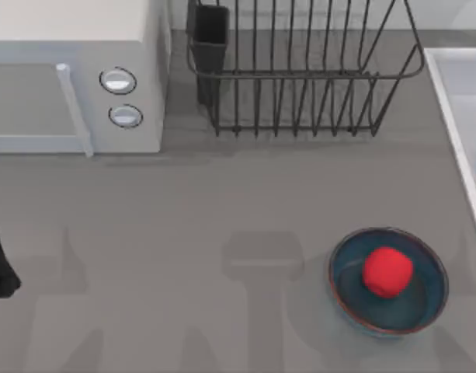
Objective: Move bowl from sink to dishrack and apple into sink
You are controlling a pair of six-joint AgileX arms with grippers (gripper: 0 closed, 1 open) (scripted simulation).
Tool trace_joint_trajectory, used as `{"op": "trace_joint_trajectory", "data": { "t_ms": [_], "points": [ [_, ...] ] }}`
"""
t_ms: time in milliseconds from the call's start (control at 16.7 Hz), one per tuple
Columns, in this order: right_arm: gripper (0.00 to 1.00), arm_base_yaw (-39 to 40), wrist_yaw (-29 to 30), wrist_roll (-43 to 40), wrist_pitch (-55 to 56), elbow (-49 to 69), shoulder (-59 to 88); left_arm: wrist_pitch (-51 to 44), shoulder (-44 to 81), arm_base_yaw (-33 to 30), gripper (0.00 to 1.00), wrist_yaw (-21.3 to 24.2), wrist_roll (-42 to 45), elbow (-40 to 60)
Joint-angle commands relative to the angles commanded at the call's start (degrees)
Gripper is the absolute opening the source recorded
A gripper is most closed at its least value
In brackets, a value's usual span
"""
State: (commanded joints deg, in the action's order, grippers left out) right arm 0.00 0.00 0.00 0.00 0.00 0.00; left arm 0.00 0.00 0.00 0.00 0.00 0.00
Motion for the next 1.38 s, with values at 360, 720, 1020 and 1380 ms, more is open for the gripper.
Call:
{"op": "trace_joint_trajectory", "data": {
  "t_ms": [360, 720, 1020, 1380],
  "points": [
    [1.00, -1.0, 0.3, -1.3, -2.3, 5.5, 5.5, 0.0, 0.0, 0.0, 1.00, 0.0, 0.0, 0.0],
    [1.00, -4.5, 0.7, -6.4, -12.8, 30.4, 32.1, 0.0, 0.0, 0.0, 1.00, 0.0, 0.0, 0.0],
    [1.00, -8.6, 0.7, -11.3, -26.3, 58.3, 66.6, 0.0, 0.0, 0.0, 1.00, 0.0, 0.0, 0.0],
    [1.00, -13.8, 0.3, -16.2, -44.5, 89.8, 105.4, 0.0, 0.0, 0.0, 1.00, 0.0, 0.0, 0.0]
  ]
}}
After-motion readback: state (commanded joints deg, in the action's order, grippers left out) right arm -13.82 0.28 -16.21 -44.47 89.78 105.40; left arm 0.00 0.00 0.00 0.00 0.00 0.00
